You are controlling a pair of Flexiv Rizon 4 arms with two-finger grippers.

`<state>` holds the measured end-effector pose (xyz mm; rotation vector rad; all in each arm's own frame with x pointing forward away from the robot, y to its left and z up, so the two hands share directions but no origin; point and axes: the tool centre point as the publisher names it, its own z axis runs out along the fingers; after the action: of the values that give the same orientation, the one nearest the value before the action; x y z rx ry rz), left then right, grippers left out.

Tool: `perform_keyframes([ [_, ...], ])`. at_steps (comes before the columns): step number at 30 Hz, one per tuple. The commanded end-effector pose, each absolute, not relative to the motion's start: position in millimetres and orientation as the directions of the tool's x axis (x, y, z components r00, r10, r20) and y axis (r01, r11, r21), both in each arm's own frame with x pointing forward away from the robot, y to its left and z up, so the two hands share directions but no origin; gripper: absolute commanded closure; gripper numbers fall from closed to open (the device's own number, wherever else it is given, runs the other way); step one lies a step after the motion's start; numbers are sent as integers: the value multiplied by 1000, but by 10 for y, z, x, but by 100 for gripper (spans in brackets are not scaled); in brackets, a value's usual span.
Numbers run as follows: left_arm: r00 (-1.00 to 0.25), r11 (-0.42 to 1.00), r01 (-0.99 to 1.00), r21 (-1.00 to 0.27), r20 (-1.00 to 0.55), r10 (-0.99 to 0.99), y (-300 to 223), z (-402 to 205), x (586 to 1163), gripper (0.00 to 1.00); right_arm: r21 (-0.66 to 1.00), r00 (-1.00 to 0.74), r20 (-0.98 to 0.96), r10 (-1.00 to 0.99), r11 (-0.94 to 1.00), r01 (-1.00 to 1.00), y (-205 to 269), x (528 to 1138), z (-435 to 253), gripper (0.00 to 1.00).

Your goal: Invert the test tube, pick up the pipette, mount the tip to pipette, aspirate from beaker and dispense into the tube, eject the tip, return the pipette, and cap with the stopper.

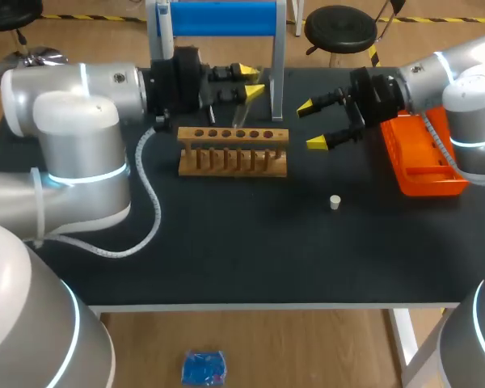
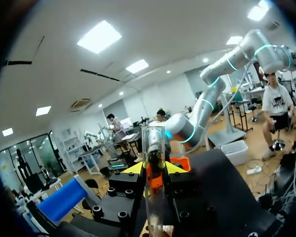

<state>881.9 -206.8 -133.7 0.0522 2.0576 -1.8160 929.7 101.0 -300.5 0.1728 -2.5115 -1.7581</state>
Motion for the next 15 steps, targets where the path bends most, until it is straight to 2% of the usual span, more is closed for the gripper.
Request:
perform_keyframes([
  [1,-932,163,225,-960,-262,-253,-2104,-1306,8853,100,939,-991,-6,-134,341,-52,1004,9297,-3003,0],
  [15,-923,53,95,-994,-108,-368,-2118,-1454,9074,100,939,-991,-6,-134,341,-52,1004,9297,-3003,0],
])
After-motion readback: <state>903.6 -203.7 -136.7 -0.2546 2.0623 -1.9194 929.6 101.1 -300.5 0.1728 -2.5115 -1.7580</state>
